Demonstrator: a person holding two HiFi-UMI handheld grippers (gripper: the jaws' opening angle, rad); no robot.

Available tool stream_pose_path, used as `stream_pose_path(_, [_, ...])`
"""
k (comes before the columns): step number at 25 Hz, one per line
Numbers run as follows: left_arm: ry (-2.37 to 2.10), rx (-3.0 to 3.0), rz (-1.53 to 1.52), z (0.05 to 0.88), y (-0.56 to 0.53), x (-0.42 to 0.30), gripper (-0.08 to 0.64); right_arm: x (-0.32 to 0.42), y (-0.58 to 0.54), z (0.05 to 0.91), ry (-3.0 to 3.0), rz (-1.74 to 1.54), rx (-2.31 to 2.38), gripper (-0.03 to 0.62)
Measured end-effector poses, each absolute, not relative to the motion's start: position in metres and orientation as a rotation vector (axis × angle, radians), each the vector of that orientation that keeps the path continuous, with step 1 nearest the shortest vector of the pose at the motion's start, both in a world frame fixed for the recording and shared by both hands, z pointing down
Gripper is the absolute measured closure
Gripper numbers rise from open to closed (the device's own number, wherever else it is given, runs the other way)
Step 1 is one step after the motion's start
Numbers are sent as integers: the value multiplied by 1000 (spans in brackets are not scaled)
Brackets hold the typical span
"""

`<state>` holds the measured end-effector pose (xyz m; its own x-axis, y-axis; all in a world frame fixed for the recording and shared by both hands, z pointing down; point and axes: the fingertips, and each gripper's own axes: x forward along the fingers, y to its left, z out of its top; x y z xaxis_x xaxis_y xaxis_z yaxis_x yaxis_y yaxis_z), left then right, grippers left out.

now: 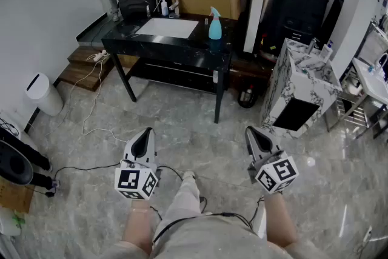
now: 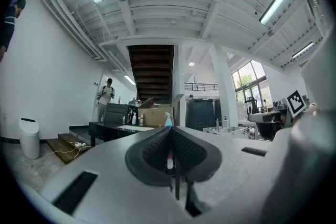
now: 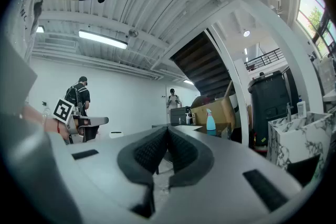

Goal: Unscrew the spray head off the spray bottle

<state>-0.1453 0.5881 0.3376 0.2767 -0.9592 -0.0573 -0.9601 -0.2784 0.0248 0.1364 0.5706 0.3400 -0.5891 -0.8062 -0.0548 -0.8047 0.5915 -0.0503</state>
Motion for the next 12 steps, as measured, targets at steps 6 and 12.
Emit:
stream_pose_path(6, [1884,-2508,95,340,578,-139,554,134,562,347,2755,-53,-1374,588])
stream_pose_path(12, [1901,-2517,84,351,568,-137,554,132,551,354,2779,-56,-1359,589])
